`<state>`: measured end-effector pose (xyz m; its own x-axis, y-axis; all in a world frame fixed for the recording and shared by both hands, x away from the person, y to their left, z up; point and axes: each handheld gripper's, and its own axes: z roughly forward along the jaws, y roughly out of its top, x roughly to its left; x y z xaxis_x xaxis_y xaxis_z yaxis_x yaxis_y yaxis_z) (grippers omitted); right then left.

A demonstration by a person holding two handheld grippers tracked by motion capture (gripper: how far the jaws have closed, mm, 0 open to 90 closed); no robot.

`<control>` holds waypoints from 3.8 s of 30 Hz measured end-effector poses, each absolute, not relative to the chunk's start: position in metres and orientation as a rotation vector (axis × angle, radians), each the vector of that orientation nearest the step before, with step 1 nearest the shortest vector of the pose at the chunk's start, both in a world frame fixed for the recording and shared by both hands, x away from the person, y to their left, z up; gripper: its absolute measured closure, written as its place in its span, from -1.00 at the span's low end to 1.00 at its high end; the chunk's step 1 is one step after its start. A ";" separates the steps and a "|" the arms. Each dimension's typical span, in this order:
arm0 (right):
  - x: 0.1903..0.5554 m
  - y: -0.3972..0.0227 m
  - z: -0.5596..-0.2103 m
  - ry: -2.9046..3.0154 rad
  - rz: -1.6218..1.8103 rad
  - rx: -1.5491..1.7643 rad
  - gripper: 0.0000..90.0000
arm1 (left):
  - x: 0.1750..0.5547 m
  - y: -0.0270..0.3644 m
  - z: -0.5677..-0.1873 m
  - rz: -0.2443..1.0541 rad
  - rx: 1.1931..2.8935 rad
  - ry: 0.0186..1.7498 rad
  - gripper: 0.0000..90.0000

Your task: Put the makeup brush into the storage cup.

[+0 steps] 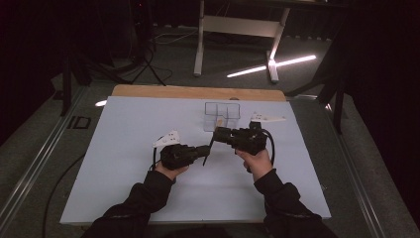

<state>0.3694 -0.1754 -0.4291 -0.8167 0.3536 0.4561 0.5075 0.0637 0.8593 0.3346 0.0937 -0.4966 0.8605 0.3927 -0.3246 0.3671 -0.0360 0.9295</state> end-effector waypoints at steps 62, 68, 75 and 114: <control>0.379 -0.172 -0.374 -2.438 -1.888 -0.733 0.88 | 0.316 0.144 -0.450 0.110 1.798 0.761 -1.00; 0.385 -0.176 -0.365 -2.436 -1.911 -0.737 0.88 | 0.312 0.162 -0.458 0.228 1.745 0.828 -1.00; 0.389 -0.178 -0.365 -2.459 -1.895 -0.744 0.88 | 0.304 0.179 -0.469 0.291 1.738 0.881 -1.00; 0.420 -0.198 -0.309 -2.542 -1.995 -0.830 0.88 | 0.258 0.230 -0.506 0.532 1.683 1.052 -1.00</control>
